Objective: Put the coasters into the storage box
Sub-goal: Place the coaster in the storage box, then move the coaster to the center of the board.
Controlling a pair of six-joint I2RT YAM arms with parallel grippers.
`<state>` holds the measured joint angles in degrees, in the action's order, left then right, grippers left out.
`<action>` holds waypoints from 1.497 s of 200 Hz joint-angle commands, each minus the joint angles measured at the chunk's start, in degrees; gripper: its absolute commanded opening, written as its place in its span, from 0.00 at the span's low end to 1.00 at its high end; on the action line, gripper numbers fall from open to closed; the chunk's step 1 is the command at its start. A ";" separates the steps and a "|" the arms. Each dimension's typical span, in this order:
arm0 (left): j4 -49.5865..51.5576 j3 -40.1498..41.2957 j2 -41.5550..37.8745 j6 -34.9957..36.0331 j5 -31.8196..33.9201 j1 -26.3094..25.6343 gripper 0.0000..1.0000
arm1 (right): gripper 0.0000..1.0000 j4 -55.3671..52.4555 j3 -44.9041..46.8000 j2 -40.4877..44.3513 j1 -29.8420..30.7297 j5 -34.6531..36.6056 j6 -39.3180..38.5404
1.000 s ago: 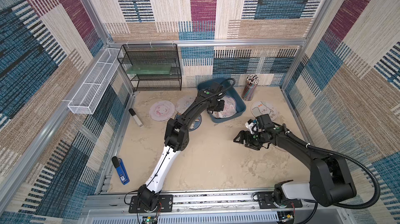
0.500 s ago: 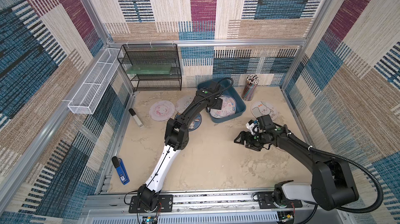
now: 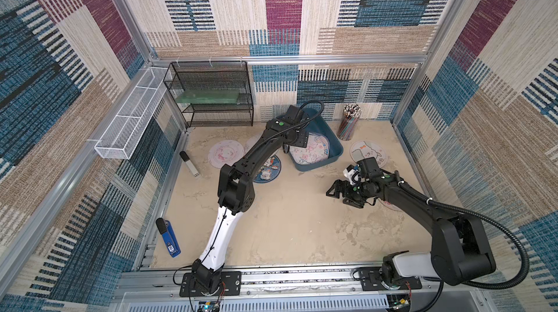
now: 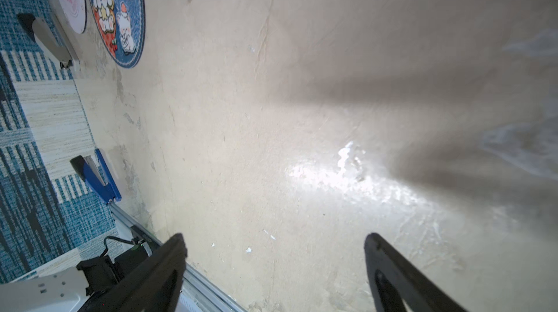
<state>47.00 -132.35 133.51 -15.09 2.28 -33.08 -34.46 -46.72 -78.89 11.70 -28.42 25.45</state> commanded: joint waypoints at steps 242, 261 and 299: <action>-20.82 66.54 -42.88 -11.36 -16.34 -0.05 0.86 | 0.95 -1.89 -17.75 -17.87 -37.43 40.32 -7.68; -20.72 65.92 -42.16 -11.27 -17.02 -0.05 0.87 | 0.95 -0.72 -19.47 -20.53 -38.20 39.63 -8.35; -20.33 64.88 -40.98 -11.10 -17.49 -0.05 0.87 | 0.95 0.74 -22.33 -25.43 -38.89 37.04 -8.67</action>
<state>27.27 -66.57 92.07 -25.91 -13.98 -33.12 -36.21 -67.83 -102.24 -26.74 9.52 17.65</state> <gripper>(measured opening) 0.867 0.949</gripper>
